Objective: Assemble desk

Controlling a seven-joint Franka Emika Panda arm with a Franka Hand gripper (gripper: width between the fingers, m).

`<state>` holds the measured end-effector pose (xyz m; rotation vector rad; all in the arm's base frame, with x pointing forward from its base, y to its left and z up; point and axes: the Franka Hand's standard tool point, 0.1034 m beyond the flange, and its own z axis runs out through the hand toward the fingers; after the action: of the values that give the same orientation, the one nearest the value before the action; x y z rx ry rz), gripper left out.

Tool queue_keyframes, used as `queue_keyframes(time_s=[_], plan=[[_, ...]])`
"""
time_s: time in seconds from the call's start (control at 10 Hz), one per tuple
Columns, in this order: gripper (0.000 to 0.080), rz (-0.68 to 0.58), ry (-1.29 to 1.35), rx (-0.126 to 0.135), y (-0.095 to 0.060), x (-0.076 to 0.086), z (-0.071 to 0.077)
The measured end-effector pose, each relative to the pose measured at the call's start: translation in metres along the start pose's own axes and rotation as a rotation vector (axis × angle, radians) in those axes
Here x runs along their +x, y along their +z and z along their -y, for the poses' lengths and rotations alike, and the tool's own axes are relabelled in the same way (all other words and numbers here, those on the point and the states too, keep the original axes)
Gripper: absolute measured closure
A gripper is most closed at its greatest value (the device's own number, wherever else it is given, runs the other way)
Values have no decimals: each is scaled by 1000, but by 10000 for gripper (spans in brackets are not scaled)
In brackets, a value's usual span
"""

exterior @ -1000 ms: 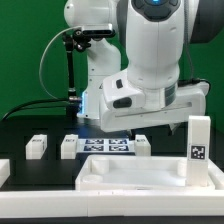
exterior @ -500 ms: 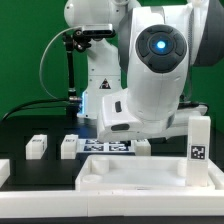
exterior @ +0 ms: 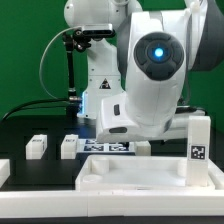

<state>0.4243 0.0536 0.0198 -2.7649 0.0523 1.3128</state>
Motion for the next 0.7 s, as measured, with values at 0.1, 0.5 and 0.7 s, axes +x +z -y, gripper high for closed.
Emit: queue_keyframes(time_s=[0.1,0.5,0.7], plan=[[151,17,7,-1,10,-3,-1],[409,11,9,2,7,-2,-2],[514,11,9,3,7,-2,-3]])
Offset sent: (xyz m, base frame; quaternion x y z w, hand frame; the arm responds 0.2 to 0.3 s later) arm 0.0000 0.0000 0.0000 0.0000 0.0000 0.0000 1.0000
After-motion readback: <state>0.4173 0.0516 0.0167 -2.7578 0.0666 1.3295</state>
